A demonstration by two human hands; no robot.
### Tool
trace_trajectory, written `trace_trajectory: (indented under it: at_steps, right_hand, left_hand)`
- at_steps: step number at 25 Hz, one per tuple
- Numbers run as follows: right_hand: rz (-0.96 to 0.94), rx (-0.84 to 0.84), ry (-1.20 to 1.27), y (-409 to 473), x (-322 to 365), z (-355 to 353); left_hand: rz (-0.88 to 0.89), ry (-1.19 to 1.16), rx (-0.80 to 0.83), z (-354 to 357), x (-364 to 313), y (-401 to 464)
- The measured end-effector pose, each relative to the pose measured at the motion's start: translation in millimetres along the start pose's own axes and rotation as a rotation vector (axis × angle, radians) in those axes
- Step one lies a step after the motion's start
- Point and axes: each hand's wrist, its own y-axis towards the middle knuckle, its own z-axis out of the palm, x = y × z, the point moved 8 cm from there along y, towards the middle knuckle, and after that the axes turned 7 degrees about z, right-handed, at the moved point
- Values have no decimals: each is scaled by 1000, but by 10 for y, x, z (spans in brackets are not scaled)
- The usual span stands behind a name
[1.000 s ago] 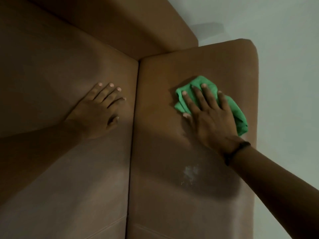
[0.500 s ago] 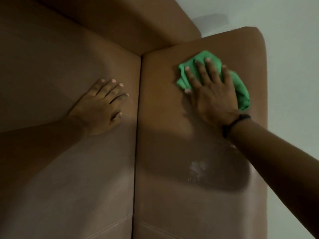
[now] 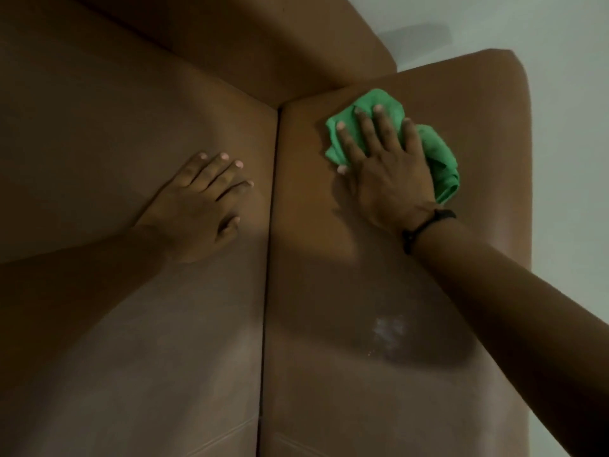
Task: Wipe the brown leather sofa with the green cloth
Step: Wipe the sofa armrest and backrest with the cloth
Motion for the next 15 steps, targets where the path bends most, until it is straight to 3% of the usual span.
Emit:
trace_trajectory:
  at_steps: [3,5,7,9,12,15]
  right_hand:
    - [-257,99,-27,-739,381,241]
    - [-206,90,17,-1074,58,227]
    - [-22,21,32,-1040,-393,117]
    - [49,20,26,-870,-399,92]
    - [-110,92,12,-1056,268,308]
    - [-210,112,32,-1475,305,438]
  left_hand:
    - [-6,-17,16,-17,-11,4]
    - [-40,-31,27,-104,-2,-67]
    - [-90,-42,30,-125,-131,-208]
    - [-120,-18,52,-38,-323,-371]
    - [-119,2,38,39,-413,-475]
    - [-105,-11,77,19,-405,-470]
